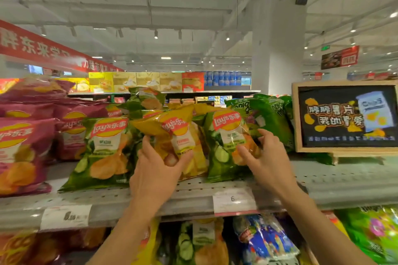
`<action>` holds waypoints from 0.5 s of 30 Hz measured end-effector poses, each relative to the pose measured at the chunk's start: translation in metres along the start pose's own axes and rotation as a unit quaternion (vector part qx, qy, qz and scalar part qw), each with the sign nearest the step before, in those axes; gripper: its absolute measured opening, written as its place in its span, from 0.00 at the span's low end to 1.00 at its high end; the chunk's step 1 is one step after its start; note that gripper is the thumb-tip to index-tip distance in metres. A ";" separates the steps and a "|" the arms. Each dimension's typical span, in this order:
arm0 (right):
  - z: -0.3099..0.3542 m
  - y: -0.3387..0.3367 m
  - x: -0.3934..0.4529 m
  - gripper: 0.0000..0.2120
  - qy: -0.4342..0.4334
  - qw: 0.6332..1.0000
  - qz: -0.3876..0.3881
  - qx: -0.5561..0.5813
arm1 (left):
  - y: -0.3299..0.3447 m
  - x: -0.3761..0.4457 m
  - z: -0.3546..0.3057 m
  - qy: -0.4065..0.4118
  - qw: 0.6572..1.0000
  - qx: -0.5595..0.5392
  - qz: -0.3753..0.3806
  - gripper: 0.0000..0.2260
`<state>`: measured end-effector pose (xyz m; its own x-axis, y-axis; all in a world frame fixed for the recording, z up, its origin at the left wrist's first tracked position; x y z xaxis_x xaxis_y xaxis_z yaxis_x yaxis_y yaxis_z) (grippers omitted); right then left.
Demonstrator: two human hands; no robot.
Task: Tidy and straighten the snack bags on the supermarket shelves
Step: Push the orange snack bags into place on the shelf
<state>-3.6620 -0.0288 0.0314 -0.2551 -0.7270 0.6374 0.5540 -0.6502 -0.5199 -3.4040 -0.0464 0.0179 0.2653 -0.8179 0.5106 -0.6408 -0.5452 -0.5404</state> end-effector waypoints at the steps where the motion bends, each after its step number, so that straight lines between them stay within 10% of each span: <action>1: -0.001 0.003 0.009 0.46 0.018 0.999 0.045 0.008 | 0.000 0.003 0.000 -0.018 1.000 0.010 0.022 0.60; 5: -0.011 0.013 0.030 0.56 0.098 0.976 0.172 0.093 | -0.001 0.014 0.002 -0.061 0.994 0.014 0.092 0.61; 15: -0.020 0.013 0.038 0.31 0.113 0.936 0.236 0.237 | 0.001 0.019 0.005 -0.043 0.989 -0.113 0.091 0.35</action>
<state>-3.6805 -0.0689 0.0374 -0.0254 -0.9714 0.2359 0.9231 -0.1134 -0.3676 -3.3962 -0.0628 0.0240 0.1852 -0.9163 0.3552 -0.8250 -0.3414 -0.4505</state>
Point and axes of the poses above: each hand's wrist, its own x-axis towards the middle knuckle, its own y-axis out of the palm, z = x × y, the point moved 1 cm from there along x, towards the middle knuckle, and after that the axes turned 1 degree about -y, right-handed, at the moved point
